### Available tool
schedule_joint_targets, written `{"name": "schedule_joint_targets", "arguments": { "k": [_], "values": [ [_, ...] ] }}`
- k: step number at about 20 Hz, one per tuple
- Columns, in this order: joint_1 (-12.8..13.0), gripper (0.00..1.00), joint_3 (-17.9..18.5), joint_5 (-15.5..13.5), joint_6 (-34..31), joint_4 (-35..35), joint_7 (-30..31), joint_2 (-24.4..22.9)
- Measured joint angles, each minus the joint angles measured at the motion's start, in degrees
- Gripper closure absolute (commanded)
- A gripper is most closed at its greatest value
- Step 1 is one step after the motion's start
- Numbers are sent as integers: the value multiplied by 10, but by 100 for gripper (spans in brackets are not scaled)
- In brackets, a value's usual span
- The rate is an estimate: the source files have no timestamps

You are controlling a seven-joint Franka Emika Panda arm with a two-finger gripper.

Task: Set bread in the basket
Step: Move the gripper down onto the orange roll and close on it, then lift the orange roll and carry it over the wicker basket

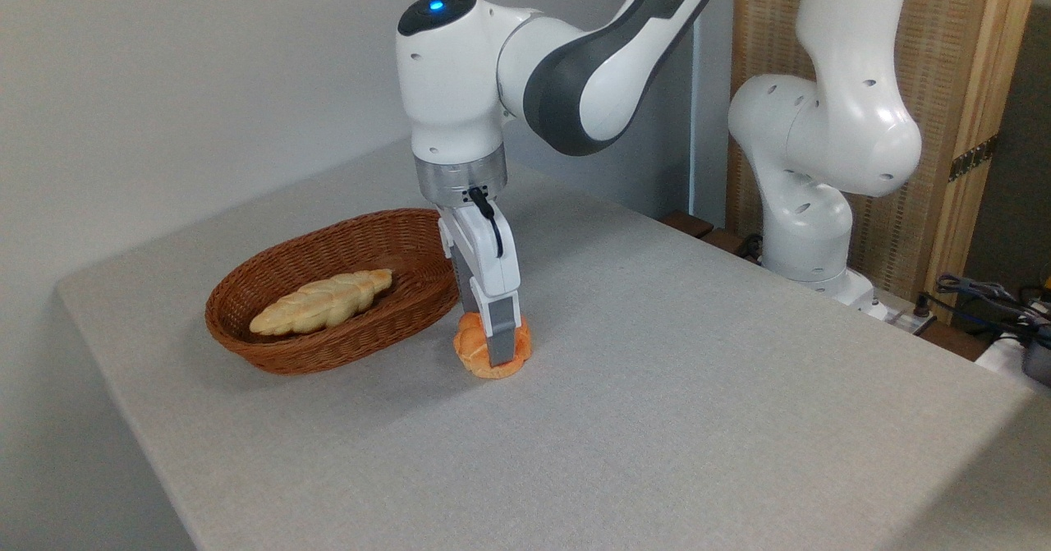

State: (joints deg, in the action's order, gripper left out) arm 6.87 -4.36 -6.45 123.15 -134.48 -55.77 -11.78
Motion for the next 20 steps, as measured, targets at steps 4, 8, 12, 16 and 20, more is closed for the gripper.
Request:
{"name": "schedule_joint_targets", "arguments": {
  "k": [4,8,12,16,20],
  "values": [
    [0,58,0,0,0,0,-4,2],
    [0,58,0,0,0,0,-4,4],
    [-1,54,0,0,0,6,-4,3],
    [-5,48,14,0,-93,93,-4,5],
    [-8,48,41,-8,-215,215,-4,19]
  ]
}}
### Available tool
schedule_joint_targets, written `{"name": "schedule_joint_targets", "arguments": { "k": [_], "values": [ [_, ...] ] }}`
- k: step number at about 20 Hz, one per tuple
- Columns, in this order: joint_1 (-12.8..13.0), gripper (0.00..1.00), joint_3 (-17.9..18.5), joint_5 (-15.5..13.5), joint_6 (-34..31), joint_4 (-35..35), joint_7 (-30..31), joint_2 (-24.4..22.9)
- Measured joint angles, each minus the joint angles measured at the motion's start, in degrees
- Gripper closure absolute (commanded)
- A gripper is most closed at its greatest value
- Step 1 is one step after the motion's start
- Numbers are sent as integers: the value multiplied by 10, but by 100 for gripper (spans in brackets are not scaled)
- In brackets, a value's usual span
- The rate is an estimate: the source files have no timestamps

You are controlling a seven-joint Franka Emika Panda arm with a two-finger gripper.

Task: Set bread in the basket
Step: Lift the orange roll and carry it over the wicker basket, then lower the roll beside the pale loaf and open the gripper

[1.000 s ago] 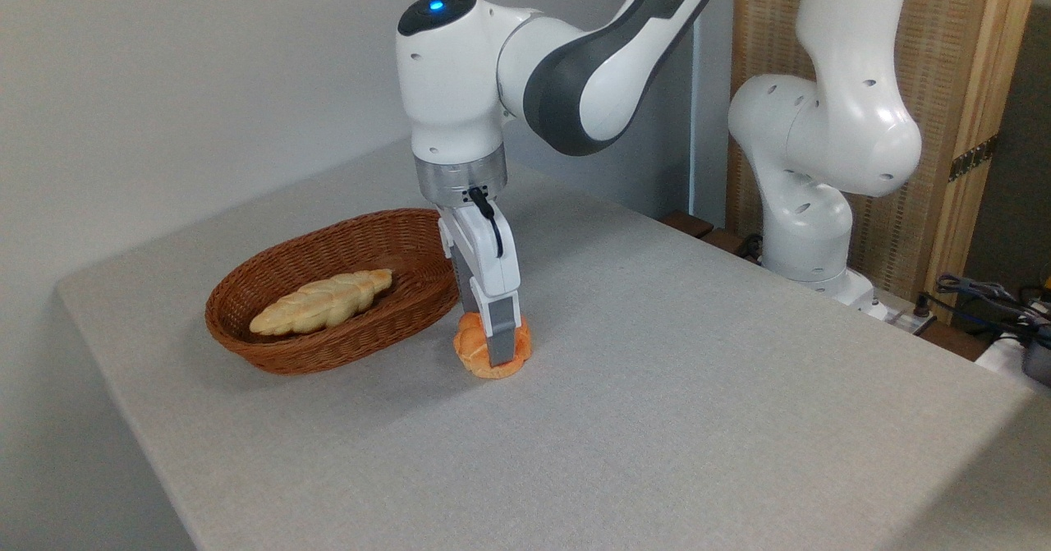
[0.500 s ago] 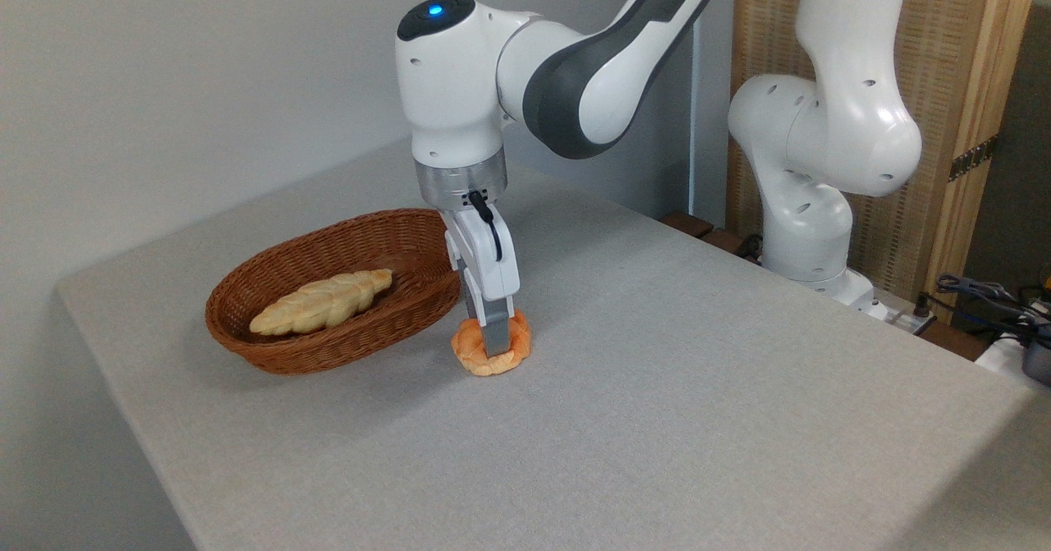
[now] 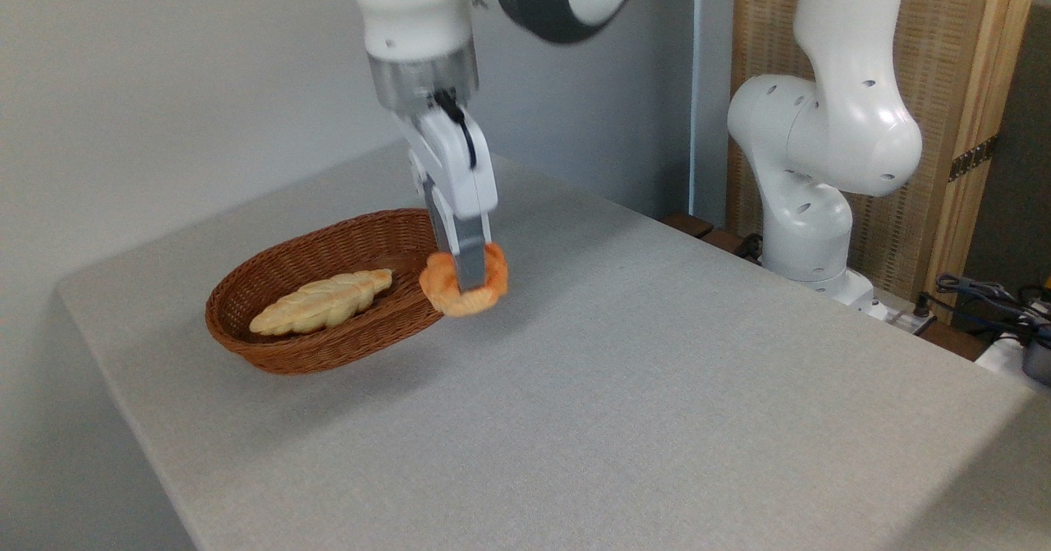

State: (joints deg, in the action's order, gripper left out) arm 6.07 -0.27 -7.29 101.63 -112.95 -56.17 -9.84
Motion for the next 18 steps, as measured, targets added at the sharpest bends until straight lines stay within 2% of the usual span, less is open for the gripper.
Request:
{"name": "schedule_joint_targets", "arguments": {
  "k": [3,4,5,7,9,11,18],
  "values": [
    [2,47,-18,-45,-19,31,20,15],
    [3,35,-33,-50,-19,32,38,21],
    [4,17,-53,-51,-19,32,60,28],
    [6,0,-94,-51,-16,32,101,44],
    [8,0,-123,-51,-3,33,146,57],
    [8,0,-134,-50,18,33,174,66],
    [8,0,-142,-51,25,33,183,84]
  ]
}}
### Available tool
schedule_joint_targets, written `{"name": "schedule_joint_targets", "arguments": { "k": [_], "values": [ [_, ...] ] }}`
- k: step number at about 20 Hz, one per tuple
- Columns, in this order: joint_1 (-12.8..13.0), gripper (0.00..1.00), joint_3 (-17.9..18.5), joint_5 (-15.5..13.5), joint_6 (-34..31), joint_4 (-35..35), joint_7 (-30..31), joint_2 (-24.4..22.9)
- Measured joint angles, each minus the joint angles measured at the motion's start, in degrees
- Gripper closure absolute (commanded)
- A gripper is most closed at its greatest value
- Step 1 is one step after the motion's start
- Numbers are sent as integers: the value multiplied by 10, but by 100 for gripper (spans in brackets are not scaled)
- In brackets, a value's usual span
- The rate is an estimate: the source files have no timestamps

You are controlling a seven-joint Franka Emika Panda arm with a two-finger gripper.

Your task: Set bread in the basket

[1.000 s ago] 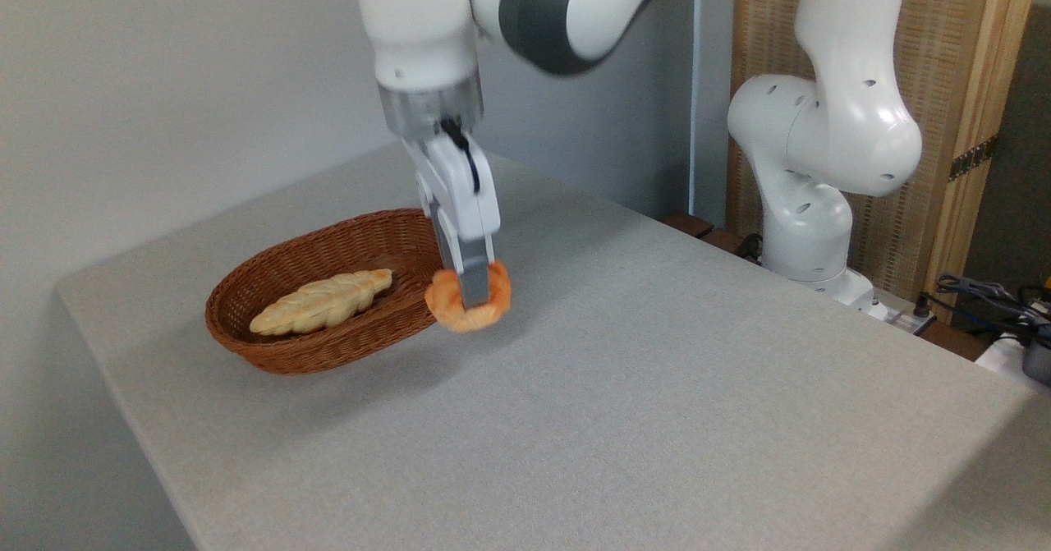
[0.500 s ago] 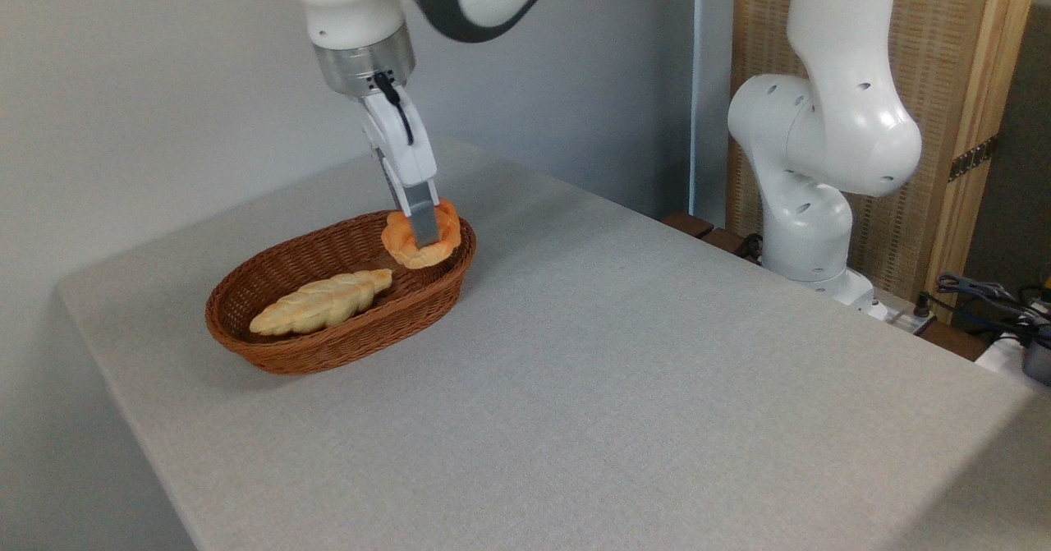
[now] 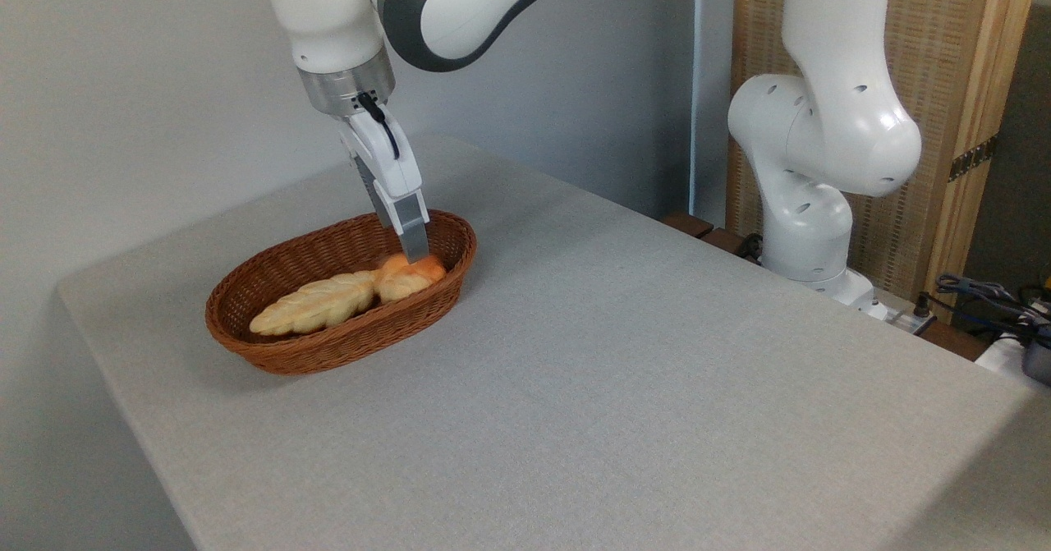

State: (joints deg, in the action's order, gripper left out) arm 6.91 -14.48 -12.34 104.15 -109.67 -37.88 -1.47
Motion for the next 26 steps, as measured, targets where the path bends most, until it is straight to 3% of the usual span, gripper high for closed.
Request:
{"name": "schedule_joint_targets", "arguments": {
  "k": [8,12,17,26],
  "values": [
    [-5,0,5,1,11,14,1,-5],
    [-17,0,62,14,-6,70,0,-17],
    [-22,0,127,67,-46,128,-5,-19],
    [-26,0,164,70,-73,147,-33,-12]
  ]
}}
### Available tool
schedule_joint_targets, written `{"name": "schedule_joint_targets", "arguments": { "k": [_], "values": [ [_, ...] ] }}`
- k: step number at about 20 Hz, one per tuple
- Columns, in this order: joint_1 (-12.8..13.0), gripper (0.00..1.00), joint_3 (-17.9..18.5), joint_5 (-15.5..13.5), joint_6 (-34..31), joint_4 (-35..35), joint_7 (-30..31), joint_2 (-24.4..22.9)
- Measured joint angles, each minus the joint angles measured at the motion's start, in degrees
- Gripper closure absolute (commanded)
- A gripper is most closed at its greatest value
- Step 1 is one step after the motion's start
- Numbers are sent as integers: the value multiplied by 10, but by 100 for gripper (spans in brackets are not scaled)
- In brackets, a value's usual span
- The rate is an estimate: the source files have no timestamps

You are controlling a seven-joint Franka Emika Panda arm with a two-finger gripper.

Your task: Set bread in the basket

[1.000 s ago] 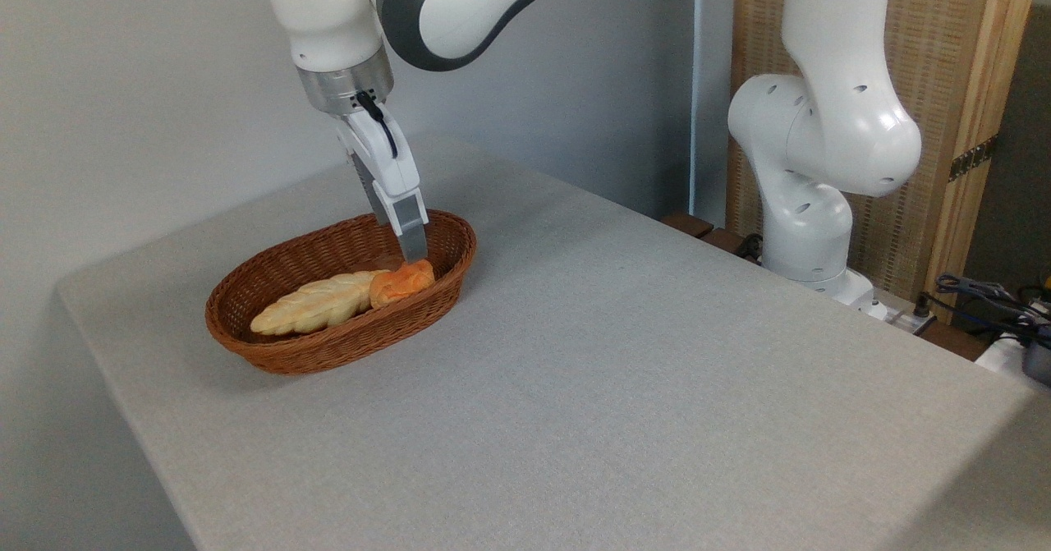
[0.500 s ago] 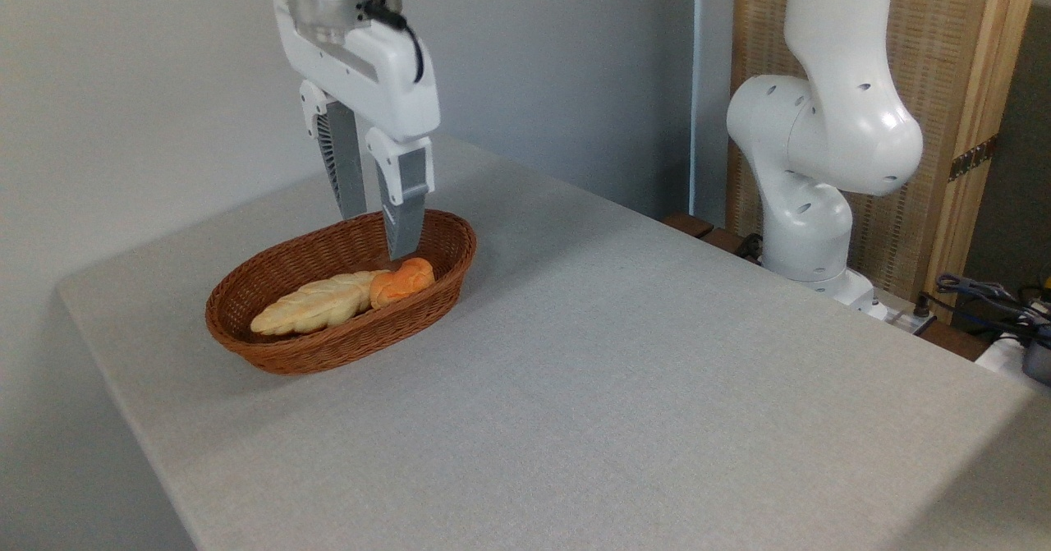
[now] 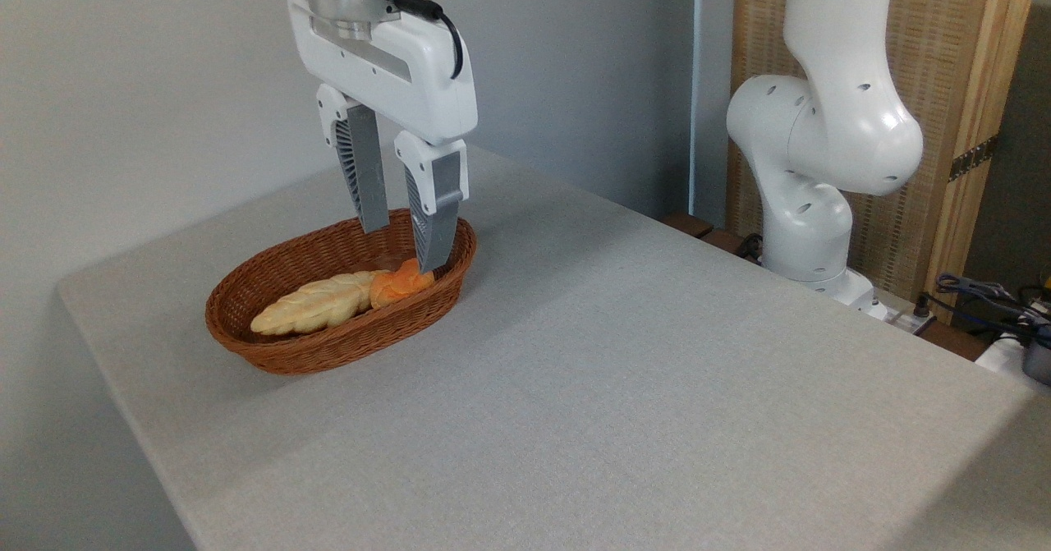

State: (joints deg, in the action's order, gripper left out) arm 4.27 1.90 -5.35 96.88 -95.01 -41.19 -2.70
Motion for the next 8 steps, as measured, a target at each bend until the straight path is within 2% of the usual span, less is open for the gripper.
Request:
{"name": "schedule_joint_targets", "arguments": {
  "k": [8],
  "values": [
    [-7,0,1,0,-22,12,0,5]
  ]
}}
